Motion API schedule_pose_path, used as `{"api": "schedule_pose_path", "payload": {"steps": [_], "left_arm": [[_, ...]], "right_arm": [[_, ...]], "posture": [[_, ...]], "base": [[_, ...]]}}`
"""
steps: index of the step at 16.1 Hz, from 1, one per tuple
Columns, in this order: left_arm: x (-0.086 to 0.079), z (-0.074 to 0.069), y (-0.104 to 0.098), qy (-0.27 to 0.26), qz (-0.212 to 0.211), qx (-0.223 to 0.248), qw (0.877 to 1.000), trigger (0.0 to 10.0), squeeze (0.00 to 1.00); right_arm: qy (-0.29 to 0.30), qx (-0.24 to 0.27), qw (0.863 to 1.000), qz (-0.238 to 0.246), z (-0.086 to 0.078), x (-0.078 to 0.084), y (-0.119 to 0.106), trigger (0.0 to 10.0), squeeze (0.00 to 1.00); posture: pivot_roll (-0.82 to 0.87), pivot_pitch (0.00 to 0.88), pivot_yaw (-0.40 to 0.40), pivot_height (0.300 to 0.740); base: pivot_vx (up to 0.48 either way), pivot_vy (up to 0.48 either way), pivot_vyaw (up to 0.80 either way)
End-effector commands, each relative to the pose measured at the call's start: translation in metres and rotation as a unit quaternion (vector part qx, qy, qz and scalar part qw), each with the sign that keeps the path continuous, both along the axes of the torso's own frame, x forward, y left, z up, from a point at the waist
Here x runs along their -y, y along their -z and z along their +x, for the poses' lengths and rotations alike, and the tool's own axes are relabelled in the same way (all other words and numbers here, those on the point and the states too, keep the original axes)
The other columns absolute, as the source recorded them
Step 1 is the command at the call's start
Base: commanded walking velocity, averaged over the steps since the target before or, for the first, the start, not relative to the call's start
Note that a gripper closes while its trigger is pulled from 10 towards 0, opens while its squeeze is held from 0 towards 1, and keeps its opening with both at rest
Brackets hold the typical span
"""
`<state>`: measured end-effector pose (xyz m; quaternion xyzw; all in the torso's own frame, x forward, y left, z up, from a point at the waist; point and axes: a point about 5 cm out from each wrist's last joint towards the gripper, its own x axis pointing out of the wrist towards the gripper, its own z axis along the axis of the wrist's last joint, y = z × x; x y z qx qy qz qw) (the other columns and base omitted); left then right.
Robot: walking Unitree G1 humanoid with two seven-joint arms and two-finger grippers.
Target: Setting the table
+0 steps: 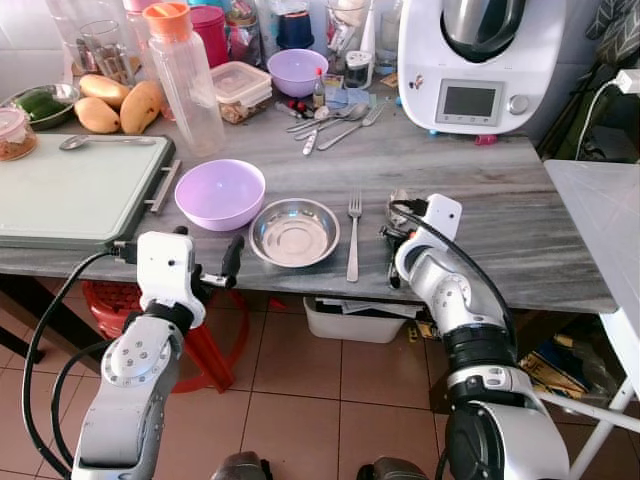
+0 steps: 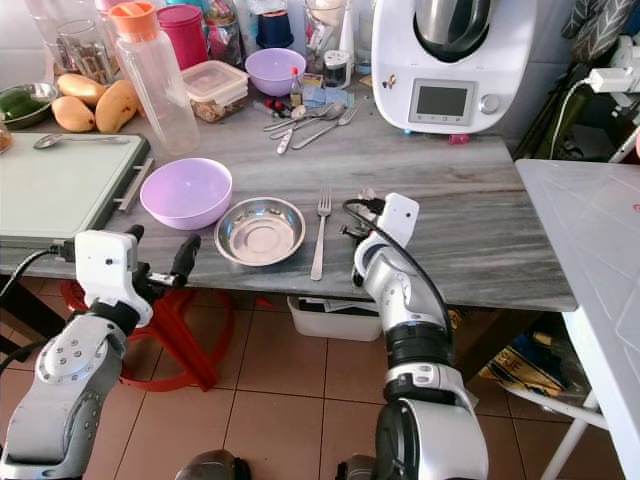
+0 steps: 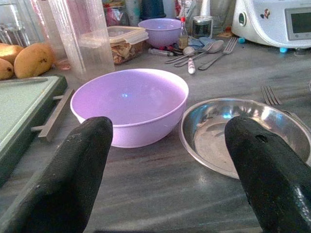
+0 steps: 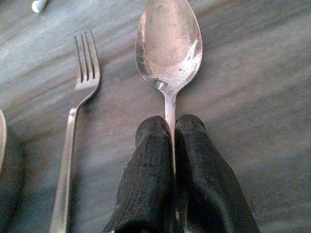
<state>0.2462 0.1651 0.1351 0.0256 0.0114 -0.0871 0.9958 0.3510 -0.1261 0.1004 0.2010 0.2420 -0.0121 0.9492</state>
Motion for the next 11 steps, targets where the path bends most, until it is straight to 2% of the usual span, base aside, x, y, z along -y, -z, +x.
{"api": "schedule_pose_path", "payload": {"steps": [1, 6, 11], "left_arm": [[0.0014, -0.0001, -0.0018, 0.006, -0.001, 0.0, 1.0, 10.0, 0.0], [0.0038, 0.0003, -0.0019, 0.01, -0.003, 0.0, 1.0, 10.0, 0.0], [0.0053, 0.0006, -0.0017, 0.013, -0.004, -0.001, 1.0, 10.0, 0.0]], "right_arm": [[-0.005, -0.001, 1.0, 0.009, 0.0031, -0.0078, -0.0042, 10.0, 0.0], [-0.011, -0.002, 1.0, 0.007, 0.0043, -0.014, -0.004, 10.0, 0.0], [-0.009, -0.001, 1.0, -0.006, 0.0062, -0.0116, -0.0025, 10.0, 0.0]], "posture": [[0.02, 0.002, 0.027, 0.74], [0.02, 0.003, 0.027, 0.74], [0.02, 0.005, 0.026, 0.74]], "base": [[0.0, 0.0, 0.0], [0.0, 0.0, 0.0], [0.0, 0.0, 0.0]]}}
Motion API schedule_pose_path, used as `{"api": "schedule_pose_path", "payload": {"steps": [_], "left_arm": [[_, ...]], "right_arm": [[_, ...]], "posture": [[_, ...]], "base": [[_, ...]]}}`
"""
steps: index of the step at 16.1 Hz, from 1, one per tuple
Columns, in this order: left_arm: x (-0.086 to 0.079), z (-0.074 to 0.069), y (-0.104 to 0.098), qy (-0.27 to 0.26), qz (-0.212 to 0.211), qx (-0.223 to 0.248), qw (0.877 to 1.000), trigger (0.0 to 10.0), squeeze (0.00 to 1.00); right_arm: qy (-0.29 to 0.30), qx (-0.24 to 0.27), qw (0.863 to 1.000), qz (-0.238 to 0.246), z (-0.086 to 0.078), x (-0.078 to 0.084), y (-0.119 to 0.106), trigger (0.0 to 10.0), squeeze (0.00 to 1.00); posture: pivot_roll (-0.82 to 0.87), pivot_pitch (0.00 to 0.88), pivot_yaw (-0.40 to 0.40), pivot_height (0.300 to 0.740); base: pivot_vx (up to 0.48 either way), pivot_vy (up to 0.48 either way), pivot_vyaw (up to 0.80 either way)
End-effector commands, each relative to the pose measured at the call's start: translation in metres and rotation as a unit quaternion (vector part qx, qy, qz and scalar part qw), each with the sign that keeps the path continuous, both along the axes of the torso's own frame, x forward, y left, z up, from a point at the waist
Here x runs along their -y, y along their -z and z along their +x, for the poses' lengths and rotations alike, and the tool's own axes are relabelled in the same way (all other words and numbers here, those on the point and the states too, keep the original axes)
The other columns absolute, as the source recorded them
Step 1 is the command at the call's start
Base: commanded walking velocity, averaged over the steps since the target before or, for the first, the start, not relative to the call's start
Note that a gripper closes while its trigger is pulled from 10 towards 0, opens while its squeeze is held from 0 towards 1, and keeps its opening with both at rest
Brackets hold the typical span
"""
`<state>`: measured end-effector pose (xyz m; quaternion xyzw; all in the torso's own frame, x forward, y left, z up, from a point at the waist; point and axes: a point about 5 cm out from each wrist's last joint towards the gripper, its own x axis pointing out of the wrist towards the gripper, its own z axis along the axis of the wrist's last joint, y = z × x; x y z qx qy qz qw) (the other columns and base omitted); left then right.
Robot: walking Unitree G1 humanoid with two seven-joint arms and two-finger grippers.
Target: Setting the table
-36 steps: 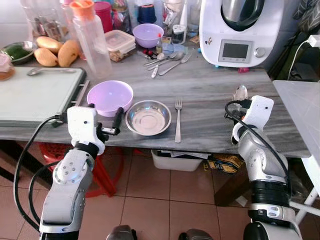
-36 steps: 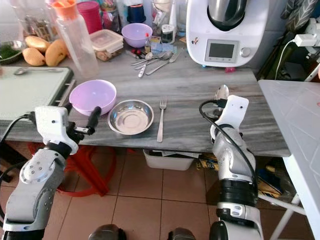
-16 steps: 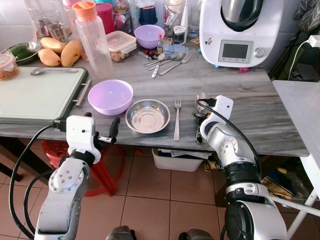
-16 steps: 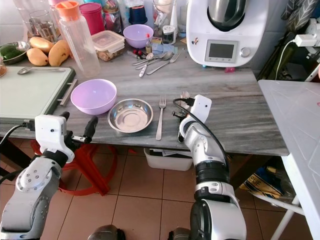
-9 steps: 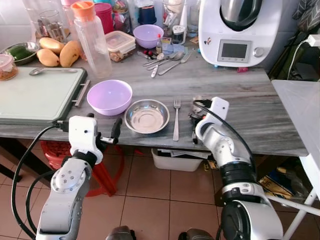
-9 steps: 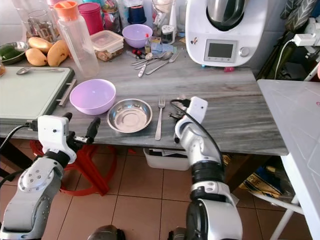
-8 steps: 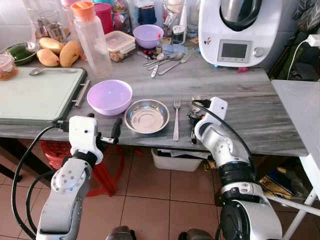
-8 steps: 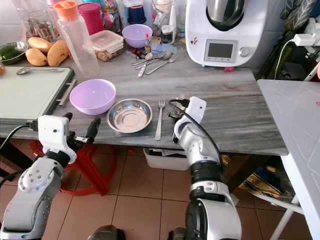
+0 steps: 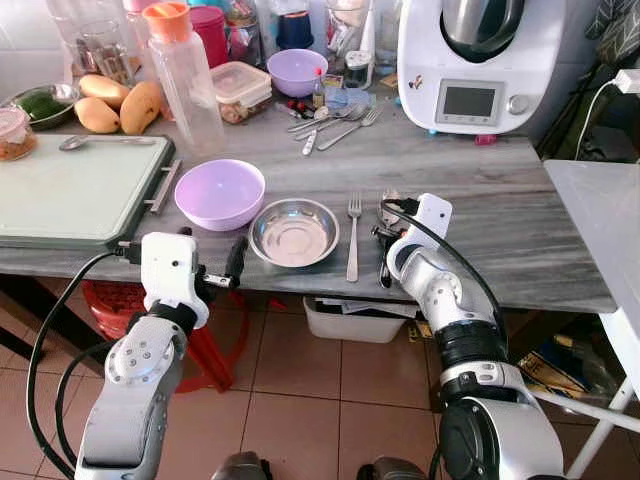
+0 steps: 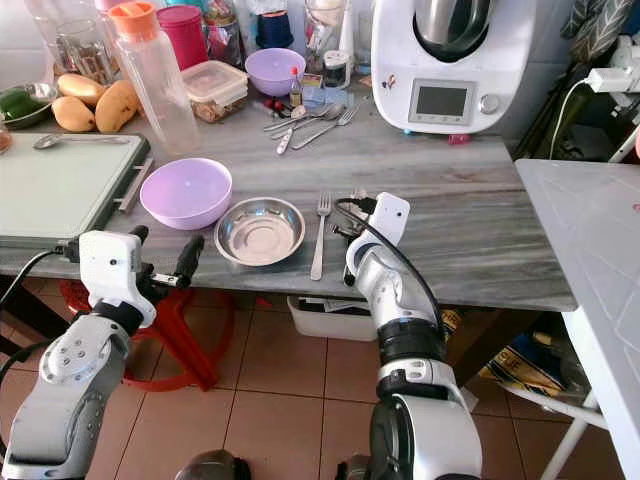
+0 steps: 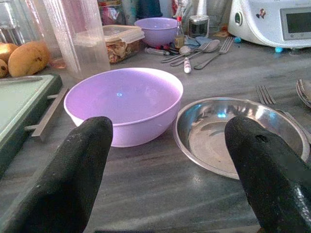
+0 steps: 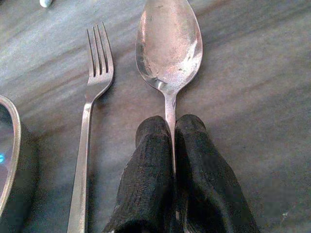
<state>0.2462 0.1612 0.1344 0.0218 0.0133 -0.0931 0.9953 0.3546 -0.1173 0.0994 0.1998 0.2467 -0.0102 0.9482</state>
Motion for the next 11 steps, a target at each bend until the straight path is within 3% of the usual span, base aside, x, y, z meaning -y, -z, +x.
{"api": "schedule_pose_path", "payload": {"steps": [1, 11], "left_arm": [[0.003, 0.001, -0.003, 0.008, -0.002, 0.001, 1.0, 10.0, 0.0], [0.005, 0.002, -0.003, 0.011, -0.006, 0.002, 1.0, 10.0, 0.0]], "right_arm": [[-0.006, 0.003, 1.0, -0.007, 0.004, -0.002, -0.002, 10.0, 0.0], [-0.019, 0.008, 1.0, -0.016, 0.008, -0.016, -0.002, 10.0, 0.0]], "posture": [[0.02, 0.005, 0.027, 0.74], [0.02, 0.005, 0.027, 0.74]], "base": [[0.0, 0.0, 0.0], [0.0, 0.0, 0.0]]}}
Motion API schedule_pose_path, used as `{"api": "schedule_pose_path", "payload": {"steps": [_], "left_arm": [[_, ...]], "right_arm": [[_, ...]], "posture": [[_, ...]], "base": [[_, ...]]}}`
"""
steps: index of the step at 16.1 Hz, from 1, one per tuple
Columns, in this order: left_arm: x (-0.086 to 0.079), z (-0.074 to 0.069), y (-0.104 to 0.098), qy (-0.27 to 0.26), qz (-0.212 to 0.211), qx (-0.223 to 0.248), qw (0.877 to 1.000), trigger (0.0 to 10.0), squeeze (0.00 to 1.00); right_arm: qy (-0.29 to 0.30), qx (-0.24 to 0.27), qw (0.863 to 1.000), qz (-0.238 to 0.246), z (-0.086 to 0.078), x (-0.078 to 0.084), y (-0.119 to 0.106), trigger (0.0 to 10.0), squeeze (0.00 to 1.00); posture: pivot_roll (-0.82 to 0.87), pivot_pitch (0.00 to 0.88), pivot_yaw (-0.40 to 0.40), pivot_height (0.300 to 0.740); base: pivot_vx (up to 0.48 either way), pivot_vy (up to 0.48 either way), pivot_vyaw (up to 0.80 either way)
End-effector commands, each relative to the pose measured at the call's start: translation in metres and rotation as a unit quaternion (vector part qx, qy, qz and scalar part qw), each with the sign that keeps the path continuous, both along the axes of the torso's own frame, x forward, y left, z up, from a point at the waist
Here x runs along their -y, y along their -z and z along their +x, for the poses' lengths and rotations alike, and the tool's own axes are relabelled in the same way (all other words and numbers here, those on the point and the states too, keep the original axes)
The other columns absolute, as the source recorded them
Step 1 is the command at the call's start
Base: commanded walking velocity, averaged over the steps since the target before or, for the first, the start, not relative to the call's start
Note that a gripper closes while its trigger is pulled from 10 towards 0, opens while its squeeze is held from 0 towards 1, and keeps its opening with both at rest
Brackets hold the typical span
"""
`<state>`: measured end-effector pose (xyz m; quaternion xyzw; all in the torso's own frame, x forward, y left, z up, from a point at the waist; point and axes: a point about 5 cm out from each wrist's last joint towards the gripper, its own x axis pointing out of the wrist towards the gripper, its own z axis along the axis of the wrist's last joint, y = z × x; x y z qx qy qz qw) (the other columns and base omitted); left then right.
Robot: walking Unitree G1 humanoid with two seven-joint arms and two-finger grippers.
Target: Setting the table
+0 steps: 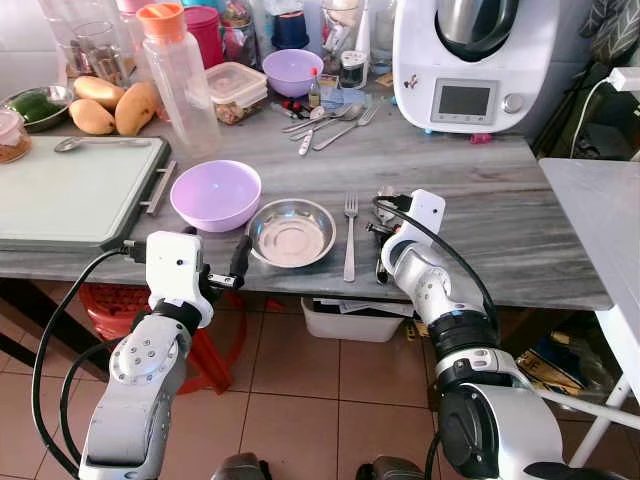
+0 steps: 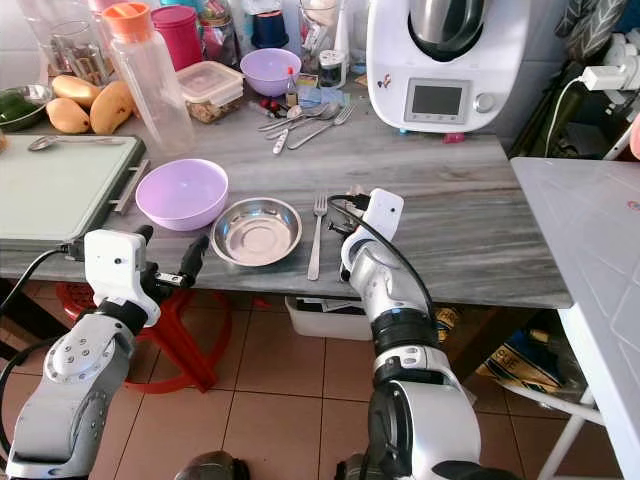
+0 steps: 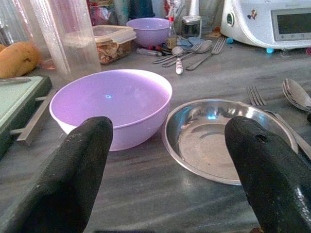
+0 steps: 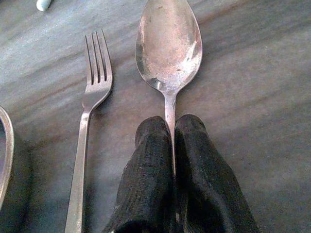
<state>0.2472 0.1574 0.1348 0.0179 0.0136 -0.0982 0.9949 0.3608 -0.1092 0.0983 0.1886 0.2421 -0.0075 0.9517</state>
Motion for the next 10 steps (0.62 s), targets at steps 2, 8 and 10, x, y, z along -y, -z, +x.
{"api": "schedule_pose_path", "payload": {"steps": [2, 8, 10], "left_arm": [[0.0017, 0.0011, -0.003, 0.006, -0.002, 0.003, 1.0, 10.0, 0.0], [0.003, 0.0015, -0.0027, 0.008, -0.004, 0.002, 1.0, 10.0, 0.0], [0.0034, 0.0019, -0.0028, 0.008, -0.004, 0.002, 1.0, 10.0, 0.0]], "right_arm": [[-0.02, 0.002, 1.0, -0.006, 0.0014, -0.0097, -0.0022, 10.0, 0.0], [-0.026, 0.003, 1.0, -0.015, -0.0009, -0.0121, -0.0011, 10.0, 0.0], [-0.025, 0.002, 1.0, -0.014, -0.0012, -0.0123, 0.0, 10.0, 0.08]], "posture": [[0.02, 0.004, 0.026, 0.74], [0.01, 0.004, 0.027, 0.74], [0.01, 0.004, 0.027, 0.74]], "base": [[0.0, 0.0, 0.0], [0.0, 0.0, 0.0], [0.0, 0.0, 0.0]]}}
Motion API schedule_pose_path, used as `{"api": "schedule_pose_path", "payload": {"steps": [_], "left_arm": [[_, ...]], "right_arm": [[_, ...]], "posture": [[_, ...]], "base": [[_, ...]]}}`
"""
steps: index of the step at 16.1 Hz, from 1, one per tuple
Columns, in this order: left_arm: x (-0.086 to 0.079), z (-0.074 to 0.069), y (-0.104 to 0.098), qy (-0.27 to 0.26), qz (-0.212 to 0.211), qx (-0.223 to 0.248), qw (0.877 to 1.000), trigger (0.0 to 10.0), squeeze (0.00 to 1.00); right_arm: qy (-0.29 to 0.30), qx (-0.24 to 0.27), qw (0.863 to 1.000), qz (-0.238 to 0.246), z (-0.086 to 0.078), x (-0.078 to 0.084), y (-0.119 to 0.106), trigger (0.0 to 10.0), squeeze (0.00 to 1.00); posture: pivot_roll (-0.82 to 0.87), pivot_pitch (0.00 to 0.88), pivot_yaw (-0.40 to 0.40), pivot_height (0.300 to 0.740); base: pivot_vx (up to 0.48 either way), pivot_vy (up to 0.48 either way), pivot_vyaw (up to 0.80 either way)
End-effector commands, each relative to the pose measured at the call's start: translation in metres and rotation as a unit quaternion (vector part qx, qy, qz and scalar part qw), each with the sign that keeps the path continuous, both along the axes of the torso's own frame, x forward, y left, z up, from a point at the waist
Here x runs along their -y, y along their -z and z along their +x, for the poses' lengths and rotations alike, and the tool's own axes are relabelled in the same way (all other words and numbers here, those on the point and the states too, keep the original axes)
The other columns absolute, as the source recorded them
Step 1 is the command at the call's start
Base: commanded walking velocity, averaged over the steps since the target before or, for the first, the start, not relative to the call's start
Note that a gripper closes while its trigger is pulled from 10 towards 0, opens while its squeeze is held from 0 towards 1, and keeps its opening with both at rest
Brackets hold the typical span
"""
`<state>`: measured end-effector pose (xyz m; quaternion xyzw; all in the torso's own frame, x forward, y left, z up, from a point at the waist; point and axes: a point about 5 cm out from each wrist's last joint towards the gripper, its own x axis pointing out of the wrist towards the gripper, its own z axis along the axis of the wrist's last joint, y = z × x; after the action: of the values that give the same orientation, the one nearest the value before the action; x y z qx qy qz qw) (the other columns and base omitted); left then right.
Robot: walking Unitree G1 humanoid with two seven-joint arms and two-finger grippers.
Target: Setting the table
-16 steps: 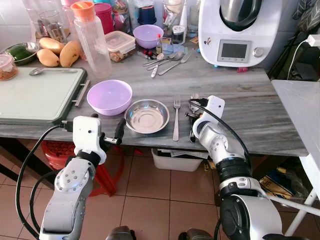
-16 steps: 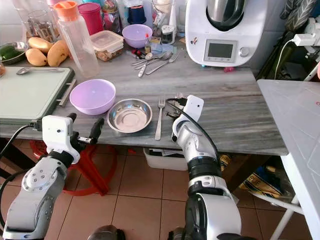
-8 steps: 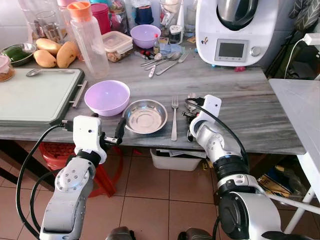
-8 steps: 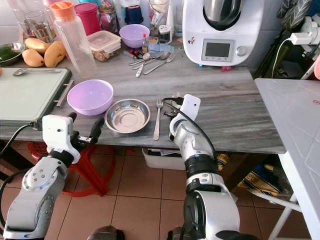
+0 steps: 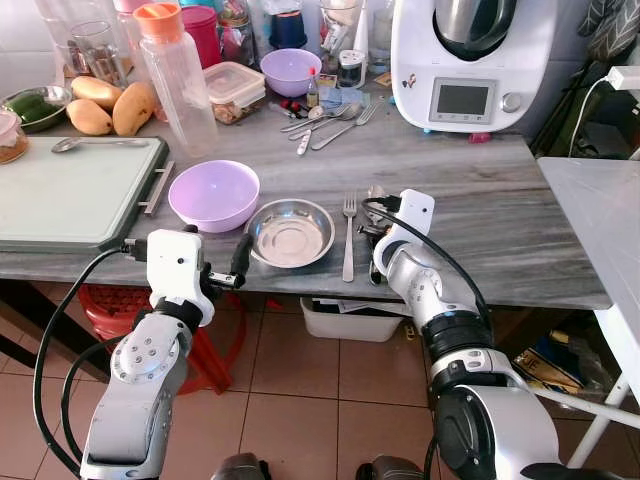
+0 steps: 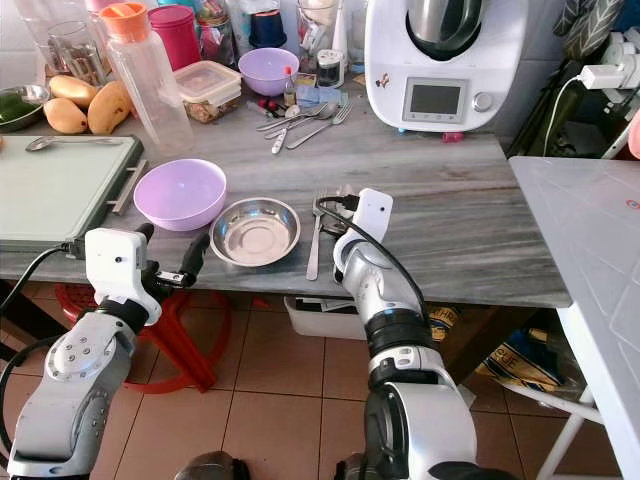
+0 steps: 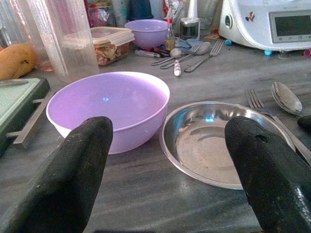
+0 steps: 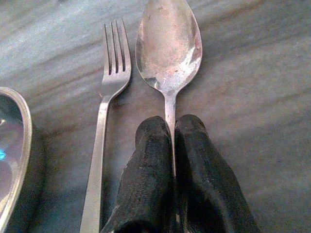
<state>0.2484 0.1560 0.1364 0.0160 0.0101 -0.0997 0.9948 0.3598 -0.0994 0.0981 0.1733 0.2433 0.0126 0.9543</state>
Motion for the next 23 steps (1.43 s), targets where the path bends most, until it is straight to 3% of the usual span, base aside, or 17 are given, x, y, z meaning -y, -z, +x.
{"api": "schedule_pose_path", "payload": {"steps": [1, 9, 19, 23], "left_arm": [[0.002, 0.001, -0.001, 0.007, -0.001, 0.0, 1.0, 10.0, 0.0], [0.004, 0.001, -0.002, 0.009, -0.002, 0.001, 1.0, 10.0, 0.0], [0.005, 0.004, -0.002, 0.009, -0.004, 0.007, 1.0, 10.0, 0.0], [0.004, 0.005, -0.003, 0.008, -0.004, 0.011, 1.0, 10.0, 0.0]], "right_arm": [[0.0, -0.002, 1.0, -0.001, 0.0, -0.002, 0.0, 10.0, 1.0], [0.008, -0.001, 1.0, -0.003, -0.001, 0.001, 0.0, 10.0, 1.0], [0.042, 0.06, 0.997, -0.021, 0.003, 0.016, -0.018, 10.0, 1.0], [0.08, 0.095, 0.989, -0.078, -0.004, 0.029, -0.027, 10.0, 1.0]], "posture": [[0.01, 0.004, 0.026, 0.74], [0.01, 0.0, 0.022, 0.74], [0.02, 0.0, 0.018, 0.74], [0.02, 0.0, 0.007, 0.74]], "base": [[0.0, 0.0, 0.0], [0.0, 0.0, 0.0], [0.0, 0.0, 0.0], [0.0, 0.0, 0.0]]}}
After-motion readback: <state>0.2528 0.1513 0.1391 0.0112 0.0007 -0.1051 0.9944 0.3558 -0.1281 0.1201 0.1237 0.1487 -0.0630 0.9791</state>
